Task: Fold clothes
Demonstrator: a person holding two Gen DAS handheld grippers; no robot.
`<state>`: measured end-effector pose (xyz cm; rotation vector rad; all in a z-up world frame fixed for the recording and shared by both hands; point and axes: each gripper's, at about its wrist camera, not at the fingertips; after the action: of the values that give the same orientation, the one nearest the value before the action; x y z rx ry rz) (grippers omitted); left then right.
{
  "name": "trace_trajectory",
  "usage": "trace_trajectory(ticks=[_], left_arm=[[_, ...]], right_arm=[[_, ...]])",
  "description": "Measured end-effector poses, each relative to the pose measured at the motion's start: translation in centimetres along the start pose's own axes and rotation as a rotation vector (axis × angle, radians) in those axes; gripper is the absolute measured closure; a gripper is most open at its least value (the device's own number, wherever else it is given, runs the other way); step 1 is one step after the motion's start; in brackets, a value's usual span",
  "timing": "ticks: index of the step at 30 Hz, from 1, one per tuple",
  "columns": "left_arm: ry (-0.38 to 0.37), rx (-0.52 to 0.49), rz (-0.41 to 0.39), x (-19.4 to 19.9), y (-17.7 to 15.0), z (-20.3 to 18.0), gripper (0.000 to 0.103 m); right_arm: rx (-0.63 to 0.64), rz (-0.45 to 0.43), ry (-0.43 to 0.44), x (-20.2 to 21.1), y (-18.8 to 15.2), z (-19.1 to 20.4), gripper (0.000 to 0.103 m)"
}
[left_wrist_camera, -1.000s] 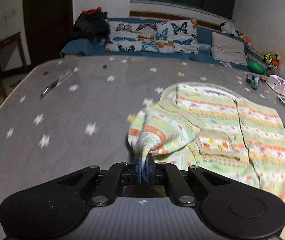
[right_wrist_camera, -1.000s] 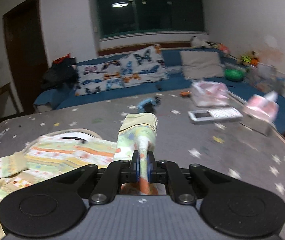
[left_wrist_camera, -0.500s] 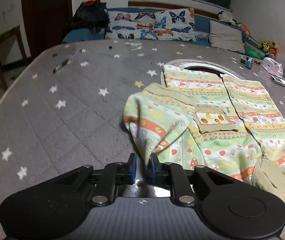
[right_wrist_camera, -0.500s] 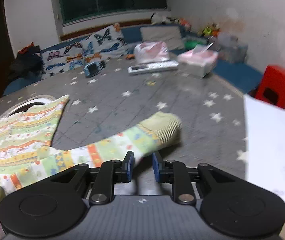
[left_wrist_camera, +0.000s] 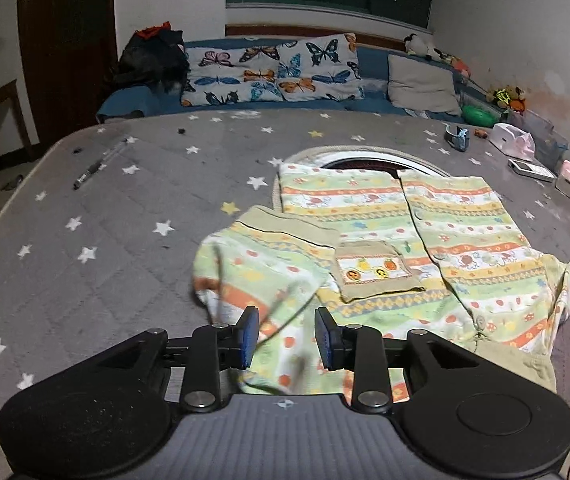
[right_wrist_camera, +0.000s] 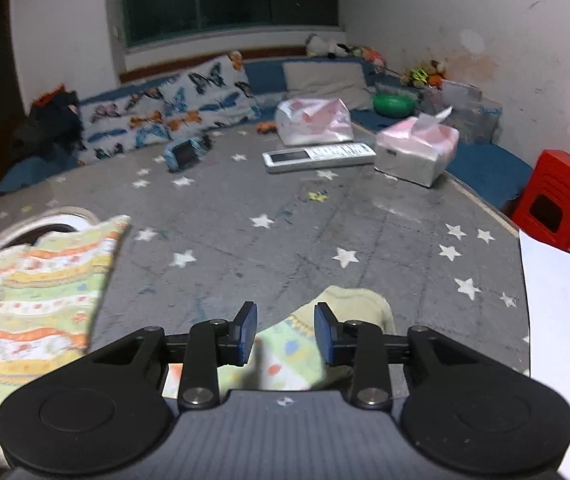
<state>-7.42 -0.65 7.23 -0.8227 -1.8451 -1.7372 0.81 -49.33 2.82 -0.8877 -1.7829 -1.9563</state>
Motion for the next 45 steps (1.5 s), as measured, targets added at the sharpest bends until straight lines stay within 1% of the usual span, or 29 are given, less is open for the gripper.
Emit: trace_trajectory(ticks=[2, 4, 7, 8, 9, 10, 13, 16, 19, 22, 26, 28, 32, 34, 37, 40, 43, 45], left_arm=[[-0.005, -0.003, 0.006, -0.4, 0.0, -0.1, 0.07], [-0.007, -0.004, 0.013, -0.7, -0.1, -0.2, 0.066], [-0.009, 0.003, 0.028, -1.3, -0.3, -0.2, 0.066], [-0.011, 0.004, 0.032, -1.5, -0.3, -0.2, 0.066], [-0.013, 0.003, 0.034, -1.6, -0.4, -0.2, 0.066], [-0.016, 0.003, 0.034, -1.7, -0.4, -0.3, 0.066], [-0.023, 0.005, 0.033, -1.8, -0.5, -0.3, 0.066], [-0.024, 0.01, 0.034, -1.8, -0.4, -0.2, 0.066], [-0.024, 0.011, 0.035, -1.8, -0.4, -0.1, 0.066], [-0.027, 0.012, 0.035, -1.8, -0.4, -0.2, 0.066], [-0.037, 0.005, 0.031, -1.8, -0.4, -0.3, 0.066], [-0.049, 0.001, 0.033, -1.9, -0.3, -0.5, 0.066], [-0.079, -0.015, 0.033, -2.2, 0.4, -1.6, 0.066], [-0.114, -0.024, 0.024, -2.1, 0.8, -2.6, 0.065], [-0.19, -0.058, 0.021, -2.1, 1.5, -5.0, 0.062], [-0.299, -0.109, 0.027, -2.2, 2.0, -8.5, 0.062], [-0.427, -0.178, 0.058, -2.8, 2.4, -12.8, 0.062], [-0.484, -0.222, 0.077, -3.4, 2.4, -15.5, 0.058]], right_arm=[[-0.008, 0.026, -0.019, -1.2, 0.1, -0.2, 0.072], [-0.013, 0.034, -0.029, -1.7, -0.1, -0.2, 0.072], [-0.007, 0.038, -0.047, -2.1, -0.4, 0.0, 0.072], [0.003, 0.036, -0.057, -2.1, -0.4, 0.1, 0.077], [0.013, 0.031, -0.068, -2.1, -0.4, 0.3, 0.089], [0.019, 0.028, -0.076, -2.2, -0.4, 0.3, 0.09], [0.017, 0.019, -0.076, -2.1, -0.2, 0.4, 0.099], [0.007, -0.012, -0.07, -1.6, 0.4, 0.3, 0.101], [-0.019, -0.079, -0.041, 0.0, 1.3, 0.0, 0.101], [-0.063, -0.161, -0.008, 2.7, 2.0, -1.0, 0.103], [-0.125, -0.238, -0.003, 7.3, 1.2, -3.6, 0.103], [-0.132, -0.223, -0.031, 8.9, -0.1, -4.9, 0.103], [-0.075, -0.132, -0.068, 9.2, -1.7, -5.8, 0.101], [-0.062, -0.12, -0.051, 8.5, -1.6, -5.2, 0.099], [-0.063, -0.112, -0.022, 7.3, -1.1, -4.3, 0.097], [-0.079, -0.093, 0.002, 5.3, -0.2, -3.8, 0.095], [-0.103, -0.07, 0.033, 3.5, 0.9, -3.8, 0.093], [-0.117, -0.055, 0.056, 2.3, 1.8, -3.9, 0.087]])
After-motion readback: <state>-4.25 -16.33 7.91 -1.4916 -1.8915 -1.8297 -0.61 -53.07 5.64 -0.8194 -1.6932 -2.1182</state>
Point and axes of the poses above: each gripper's, at about its wrist camera, not at the fingertips, and x roughly against the way its jaws point, z to its left, y to its top, and after that the axes turned 3 degrees about -y, right-handed
